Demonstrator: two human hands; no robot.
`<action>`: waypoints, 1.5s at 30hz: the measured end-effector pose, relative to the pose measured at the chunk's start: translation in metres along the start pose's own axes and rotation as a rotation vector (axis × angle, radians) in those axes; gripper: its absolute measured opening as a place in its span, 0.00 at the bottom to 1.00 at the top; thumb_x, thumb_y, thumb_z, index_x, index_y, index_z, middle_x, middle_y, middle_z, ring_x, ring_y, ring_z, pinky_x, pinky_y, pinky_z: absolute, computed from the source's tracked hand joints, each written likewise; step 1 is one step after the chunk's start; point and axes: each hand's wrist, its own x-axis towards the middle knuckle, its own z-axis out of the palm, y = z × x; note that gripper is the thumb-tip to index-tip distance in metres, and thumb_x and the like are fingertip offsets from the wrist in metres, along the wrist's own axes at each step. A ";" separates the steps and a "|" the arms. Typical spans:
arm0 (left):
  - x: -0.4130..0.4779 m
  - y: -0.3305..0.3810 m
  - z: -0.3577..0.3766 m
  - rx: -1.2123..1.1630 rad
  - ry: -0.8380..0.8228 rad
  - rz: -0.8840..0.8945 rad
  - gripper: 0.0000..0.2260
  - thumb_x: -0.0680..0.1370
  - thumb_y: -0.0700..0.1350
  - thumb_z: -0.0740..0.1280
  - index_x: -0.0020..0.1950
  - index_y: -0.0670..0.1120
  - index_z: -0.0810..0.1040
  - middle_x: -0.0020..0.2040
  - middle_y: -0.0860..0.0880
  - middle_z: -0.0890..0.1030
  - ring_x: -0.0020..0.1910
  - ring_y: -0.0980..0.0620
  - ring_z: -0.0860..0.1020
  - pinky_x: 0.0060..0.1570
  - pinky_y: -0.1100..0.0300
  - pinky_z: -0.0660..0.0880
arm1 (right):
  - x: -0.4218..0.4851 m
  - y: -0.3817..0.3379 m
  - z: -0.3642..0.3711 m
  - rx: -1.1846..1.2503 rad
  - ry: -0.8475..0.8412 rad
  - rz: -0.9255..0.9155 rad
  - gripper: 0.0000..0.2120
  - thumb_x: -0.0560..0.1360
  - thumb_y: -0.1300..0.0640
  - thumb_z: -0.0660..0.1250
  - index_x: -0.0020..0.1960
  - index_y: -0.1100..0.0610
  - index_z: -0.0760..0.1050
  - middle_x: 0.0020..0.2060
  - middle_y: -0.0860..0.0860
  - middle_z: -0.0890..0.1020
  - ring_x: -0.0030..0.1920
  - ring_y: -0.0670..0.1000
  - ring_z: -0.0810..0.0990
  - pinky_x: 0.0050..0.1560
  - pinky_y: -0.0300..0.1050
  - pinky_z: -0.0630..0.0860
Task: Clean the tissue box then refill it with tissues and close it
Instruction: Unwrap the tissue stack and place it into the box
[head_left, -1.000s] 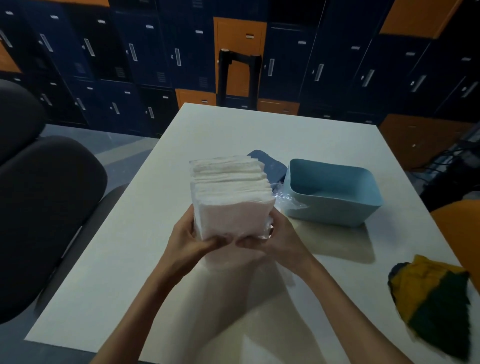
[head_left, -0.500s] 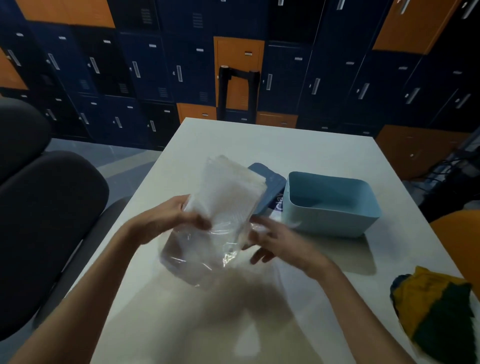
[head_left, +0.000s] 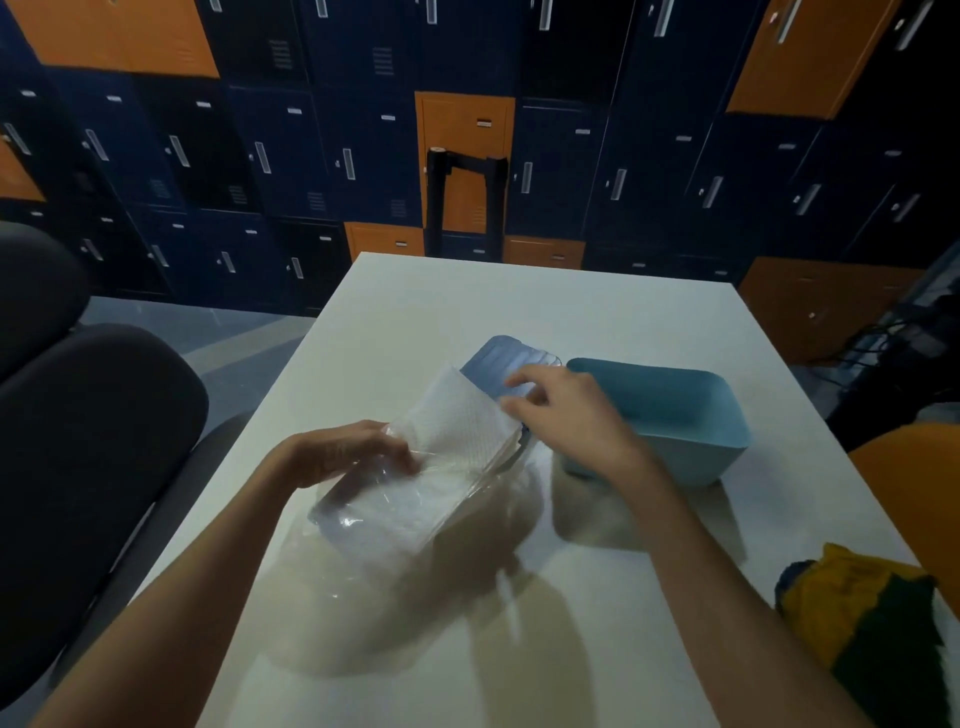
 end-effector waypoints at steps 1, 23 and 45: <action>0.002 -0.001 -0.002 0.007 0.006 -0.007 0.19 0.64 0.52 0.72 0.50 0.43 0.81 0.42 0.47 0.84 0.43 0.50 0.81 0.50 0.55 0.76 | 0.002 -0.003 0.006 0.019 -0.032 -0.011 0.17 0.76 0.45 0.65 0.62 0.48 0.76 0.48 0.48 0.82 0.48 0.48 0.80 0.55 0.50 0.77; 0.004 0.013 0.091 0.594 0.793 -0.021 0.57 0.60 0.72 0.65 0.78 0.50 0.39 0.67 0.45 0.66 0.65 0.44 0.67 0.62 0.44 0.63 | 0.024 -0.001 0.039 -0.082 0.103 -0.090 0.08 0.74 0.55 0.69 0.52 0.54 0.81 0.50 0.51 0.78 0.50 0.50 0.78 0.49 0.48 0.76; 0.001 0.012 0.096 0.488 0.918 -0.007 0.54 0.63 0.67 0.68 0.79 0.48 0.43 0.65 0.47 0.68 0.63 0.44 0.69 0.60 0.45 0.65 | 0.037 -0.004 0.027 0.251 -0.126 0.233 0.14 0.72 0.53 0.71 0.40 0.65 0.74 0.35 0.60 0.77 0.33 0.52 0.77 0.36 0.44 0.79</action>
